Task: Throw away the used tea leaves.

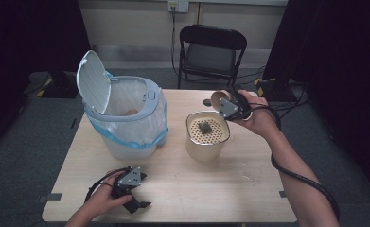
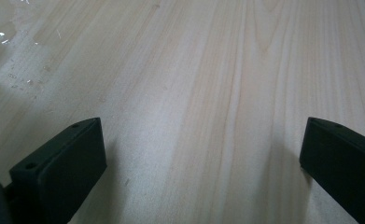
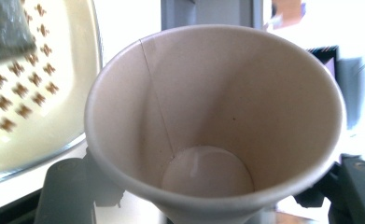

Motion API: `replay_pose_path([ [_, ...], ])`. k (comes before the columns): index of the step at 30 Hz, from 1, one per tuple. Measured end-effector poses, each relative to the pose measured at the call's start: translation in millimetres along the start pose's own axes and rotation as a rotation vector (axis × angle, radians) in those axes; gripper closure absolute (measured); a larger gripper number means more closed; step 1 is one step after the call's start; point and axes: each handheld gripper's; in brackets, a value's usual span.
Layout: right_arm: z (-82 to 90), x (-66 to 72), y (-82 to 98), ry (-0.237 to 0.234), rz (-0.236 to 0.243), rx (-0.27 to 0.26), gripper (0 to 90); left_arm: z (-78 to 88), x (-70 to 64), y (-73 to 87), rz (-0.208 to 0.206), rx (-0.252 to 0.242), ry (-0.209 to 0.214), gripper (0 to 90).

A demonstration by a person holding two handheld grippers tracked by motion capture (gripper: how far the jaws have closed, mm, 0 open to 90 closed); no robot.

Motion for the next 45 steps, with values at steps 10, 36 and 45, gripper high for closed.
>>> replay_pose_path([
  [10,-7.4,-5.0,25.3,-0.213,-0.486,0.012,28.0,-0.6,-0.5,0.1,0.011,-0.004,0.01,0.0],
  [36,-8.1,-14.5,31.9,-0.322,-0.764,0.015,27.6,0.0,-0.1,0.0,0.001,0.0,0.0,0.0],
  [45,-10.1,-17.9,26.9,-0.361,-0.818,0.004,27.5,0.0,-0.1,0.0,0.001,0.0,0.0,0.0],
])
Point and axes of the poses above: each handheld gripper's, and its own axes: z roughly backward along the jaws, y roughly out of its underside, x roughly to its left, and after that the axes turned 12 degrees about y, right-handed
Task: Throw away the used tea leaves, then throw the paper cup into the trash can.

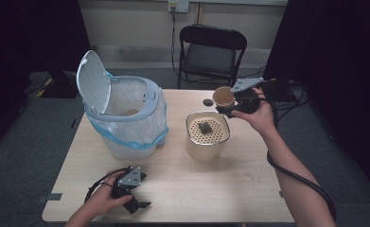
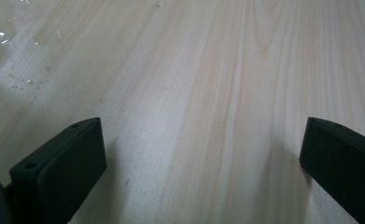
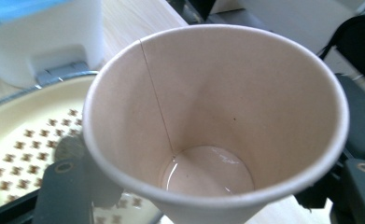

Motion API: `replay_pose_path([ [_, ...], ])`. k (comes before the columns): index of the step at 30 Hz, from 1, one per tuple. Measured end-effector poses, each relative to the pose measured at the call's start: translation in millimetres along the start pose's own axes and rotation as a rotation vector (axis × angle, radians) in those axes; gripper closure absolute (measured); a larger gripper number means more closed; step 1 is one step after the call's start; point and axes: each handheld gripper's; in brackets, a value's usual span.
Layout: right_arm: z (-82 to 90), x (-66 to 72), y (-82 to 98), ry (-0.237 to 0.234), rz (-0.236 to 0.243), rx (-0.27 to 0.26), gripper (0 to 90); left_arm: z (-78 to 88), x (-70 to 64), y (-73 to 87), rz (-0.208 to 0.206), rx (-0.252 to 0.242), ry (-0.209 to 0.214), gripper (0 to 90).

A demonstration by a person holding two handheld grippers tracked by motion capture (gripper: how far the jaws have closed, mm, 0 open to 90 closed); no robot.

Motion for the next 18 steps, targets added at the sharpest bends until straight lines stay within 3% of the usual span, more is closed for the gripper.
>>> replay_pose_path([
  [18,-6.9,5.2,-13.4,-0.044,-0.012,0.0,27.3,0.5,0.2,-0.2,0.0,0.005,0.004,0.0],
])
Point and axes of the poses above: each handheld gripper's, and its own axes: z roughly backward along the jaws, y roughly out of its underside, x roughly to its left, and after that the axes turned 12 degrees about y, right-handed
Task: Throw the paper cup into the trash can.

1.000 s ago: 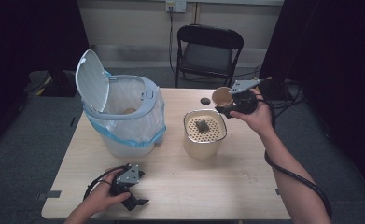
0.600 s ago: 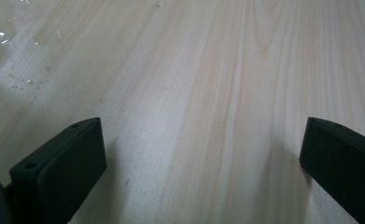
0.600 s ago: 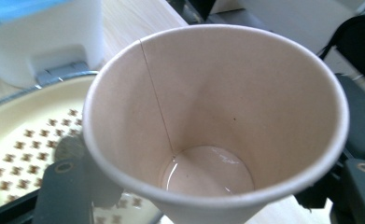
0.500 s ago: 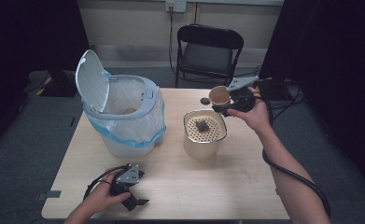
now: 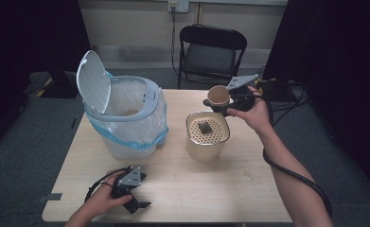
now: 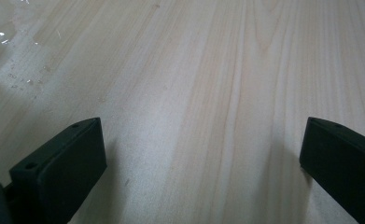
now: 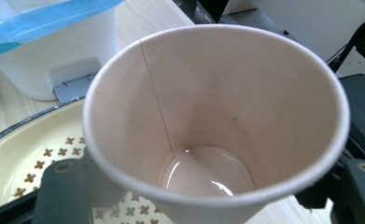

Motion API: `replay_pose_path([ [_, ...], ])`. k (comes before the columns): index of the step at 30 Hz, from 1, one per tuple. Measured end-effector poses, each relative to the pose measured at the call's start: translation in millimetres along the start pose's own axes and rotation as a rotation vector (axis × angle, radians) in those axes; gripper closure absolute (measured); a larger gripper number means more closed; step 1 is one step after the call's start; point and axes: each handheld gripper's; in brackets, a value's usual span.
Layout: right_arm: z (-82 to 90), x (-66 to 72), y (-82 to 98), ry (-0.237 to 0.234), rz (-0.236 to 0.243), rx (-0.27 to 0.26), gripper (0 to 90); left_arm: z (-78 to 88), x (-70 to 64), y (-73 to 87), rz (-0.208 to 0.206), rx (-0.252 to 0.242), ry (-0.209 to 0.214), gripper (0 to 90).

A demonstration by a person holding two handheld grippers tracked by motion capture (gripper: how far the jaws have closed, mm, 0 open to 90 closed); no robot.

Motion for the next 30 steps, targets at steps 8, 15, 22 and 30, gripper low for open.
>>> replay_pose_path([
  [8,-2.6,3.6,-9.9,-0.031,-0.008,-0.013,27.2,0.0,0.0,0.0,0.001,-0.001,0.0,0.0],
  [15,-3.1,6.1,-18.4,-0.043,-0.015,-0.02,27.2,-0.1,0.1,0.1,0.0,-0.001,0.002,0.0],
  [22,-3.6,8.7,-29.3,-0.067,-0.016,-0.025,27.2,-0.1,0.1,0.1,0.0,-0.002,0.002,0.0],
  [30,-3.1,12.8,-45.5,-0.088,0.001,-0.029,27.2,-0.1,0.1,0.1,0.0,-0.001,0.002,0.0],
])
Point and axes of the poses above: each handheld gripper's, and its own axes: z roughly backward along the jaws, y roughly out of its underside, x roughly to its left, and after that the axes turned 12 degrees about y, right-handed
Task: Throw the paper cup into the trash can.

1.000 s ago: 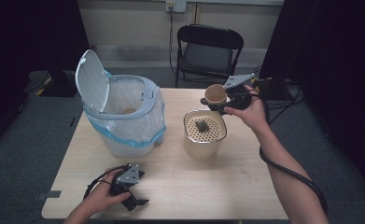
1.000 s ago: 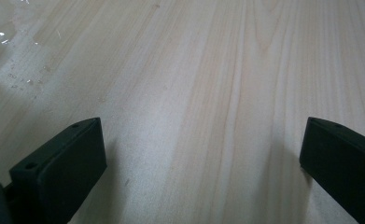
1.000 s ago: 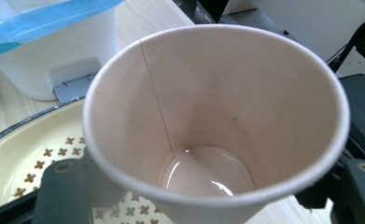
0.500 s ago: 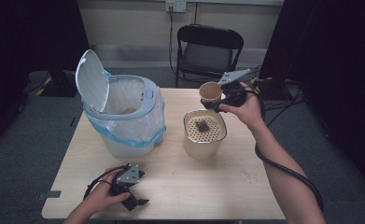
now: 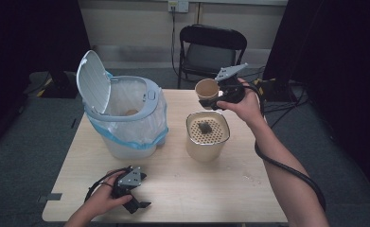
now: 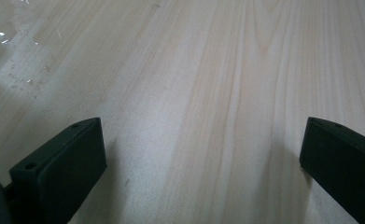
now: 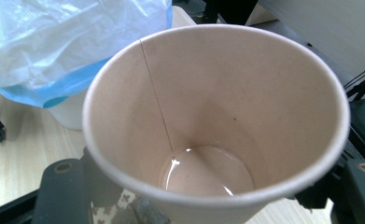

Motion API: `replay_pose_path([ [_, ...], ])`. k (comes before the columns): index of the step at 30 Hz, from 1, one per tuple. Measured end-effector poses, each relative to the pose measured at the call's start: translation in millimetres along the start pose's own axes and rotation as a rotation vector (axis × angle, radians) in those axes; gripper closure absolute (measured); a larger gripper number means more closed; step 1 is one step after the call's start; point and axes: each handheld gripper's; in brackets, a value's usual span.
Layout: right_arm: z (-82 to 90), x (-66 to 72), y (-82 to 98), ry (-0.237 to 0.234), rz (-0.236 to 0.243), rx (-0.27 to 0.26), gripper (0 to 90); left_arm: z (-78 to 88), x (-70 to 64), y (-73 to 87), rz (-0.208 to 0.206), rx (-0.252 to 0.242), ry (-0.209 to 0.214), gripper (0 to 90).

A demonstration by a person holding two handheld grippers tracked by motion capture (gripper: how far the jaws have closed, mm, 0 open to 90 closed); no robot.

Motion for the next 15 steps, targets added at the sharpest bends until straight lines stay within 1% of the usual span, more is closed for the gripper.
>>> replay_pose_path([
  [8,0.4,3.4,-17.6,-0.024,0.005,-0.015,27.2,0.0,0.0,-0.1,-0.002,-0.001,0.0,0.0],
  [15,-3.4,4.8,-24.8,-0.038,-0.009,-0.025,27.1,0.1,-0.2,-0.1,-0.001,0.0,-0.001,0.0],
])
Point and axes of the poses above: each handheld gripper's, and its own axes: z roughly backward along the jaws, y roughly out of its underside, x roughly to its left, and after that the axes turned 12 degrees about y, right-handed
